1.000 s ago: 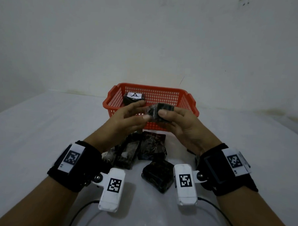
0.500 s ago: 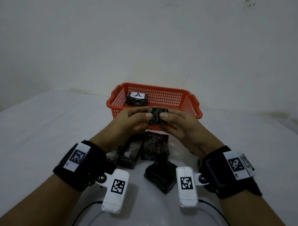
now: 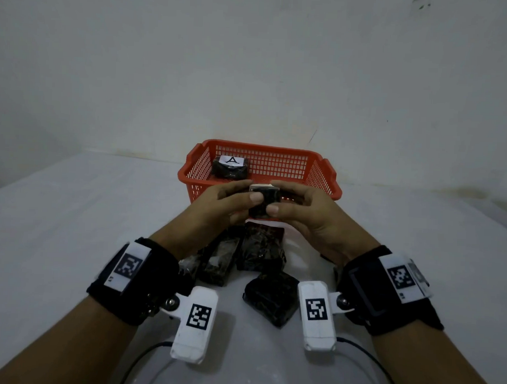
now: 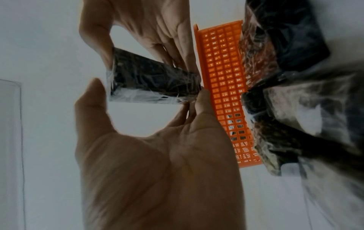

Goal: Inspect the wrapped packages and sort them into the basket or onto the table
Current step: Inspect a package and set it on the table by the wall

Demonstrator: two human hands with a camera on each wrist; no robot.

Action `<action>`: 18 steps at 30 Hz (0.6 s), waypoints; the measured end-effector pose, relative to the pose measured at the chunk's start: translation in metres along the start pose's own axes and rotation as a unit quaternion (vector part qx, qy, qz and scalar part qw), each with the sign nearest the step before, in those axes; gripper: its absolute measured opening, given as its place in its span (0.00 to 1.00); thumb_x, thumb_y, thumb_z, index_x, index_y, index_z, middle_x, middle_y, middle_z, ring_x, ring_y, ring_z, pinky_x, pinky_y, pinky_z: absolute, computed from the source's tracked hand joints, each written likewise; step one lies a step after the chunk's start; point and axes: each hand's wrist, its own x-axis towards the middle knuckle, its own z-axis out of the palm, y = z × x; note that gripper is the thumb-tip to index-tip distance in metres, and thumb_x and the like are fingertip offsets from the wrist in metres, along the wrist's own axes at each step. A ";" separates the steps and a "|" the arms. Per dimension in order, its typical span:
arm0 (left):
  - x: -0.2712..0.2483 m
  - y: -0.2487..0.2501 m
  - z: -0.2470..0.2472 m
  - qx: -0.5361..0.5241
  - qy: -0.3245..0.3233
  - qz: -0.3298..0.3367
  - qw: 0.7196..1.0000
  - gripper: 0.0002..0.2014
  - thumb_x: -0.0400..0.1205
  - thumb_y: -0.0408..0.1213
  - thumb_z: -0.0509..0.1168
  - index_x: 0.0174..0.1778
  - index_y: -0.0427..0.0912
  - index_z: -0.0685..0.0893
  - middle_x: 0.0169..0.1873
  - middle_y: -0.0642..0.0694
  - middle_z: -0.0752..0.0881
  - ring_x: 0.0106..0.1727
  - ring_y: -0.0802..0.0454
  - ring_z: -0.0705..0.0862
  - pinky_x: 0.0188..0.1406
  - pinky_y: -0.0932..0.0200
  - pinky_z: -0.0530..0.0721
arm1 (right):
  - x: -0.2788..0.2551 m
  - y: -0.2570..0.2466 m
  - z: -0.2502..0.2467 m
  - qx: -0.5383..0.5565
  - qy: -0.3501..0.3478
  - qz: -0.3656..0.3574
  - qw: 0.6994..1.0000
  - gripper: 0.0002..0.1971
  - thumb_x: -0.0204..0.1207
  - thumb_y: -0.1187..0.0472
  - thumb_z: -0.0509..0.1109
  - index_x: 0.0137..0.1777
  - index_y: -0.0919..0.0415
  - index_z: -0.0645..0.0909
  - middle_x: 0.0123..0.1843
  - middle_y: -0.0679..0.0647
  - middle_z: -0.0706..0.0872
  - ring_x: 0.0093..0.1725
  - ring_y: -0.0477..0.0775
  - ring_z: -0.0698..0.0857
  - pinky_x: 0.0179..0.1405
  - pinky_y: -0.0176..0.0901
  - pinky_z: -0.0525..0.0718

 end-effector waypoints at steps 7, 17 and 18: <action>-0.002 0.000 0.000 0.002 0.004 0.007 1.000 0.24 0.77 0.44 0.73 0.71 0.50 0.84 0.67 0.47 0.90 0.71 0.50 0.87 0.72 0.50 0.84 | 0.003 0.000 -0.003 0.021 0.006 0.004 1.000 0.39 0.63 0.52 0.87 0.73 0.66 0.82 0.68 0.60 0.91 0.69 0.56 0.90 0.70 0.47 0.87; -0.005 0.004 -0.001 0.013 -0.015 -0.015 1.000 0.28 0.77 0.42 0.74 0.76 0.45 0.81 0.70 0.45 0.88 0.73 0.47 0.85 0.77 0.42 0.79 | -0.001 0.002 -0.005 -0.035 -0.014 0.002 0.999 0.34 0.59 0.57 0.85 0.69 0.53 0.85 0.66 0.53 0.92 0.72 0.54 0.88 0.75 0.53 0.84; -0.005 0.005 -0.002 0.016 -0.009 -0.020 1.000 0.31 0.75 0.43 0.76 0.76 0.46 0.80 0.69 0.45 0.88 0.72 0.47 0.86 0.77 0.41 0.79 | -0.001 0.002 -0.005 -0.041 -0.011 0.003 0.999 0.36 0.58 0.57 0.86 0.70 0.52 0.84 0.68 0.52 0.91 0.74 0.53 0.87 0.78 0.56 0.82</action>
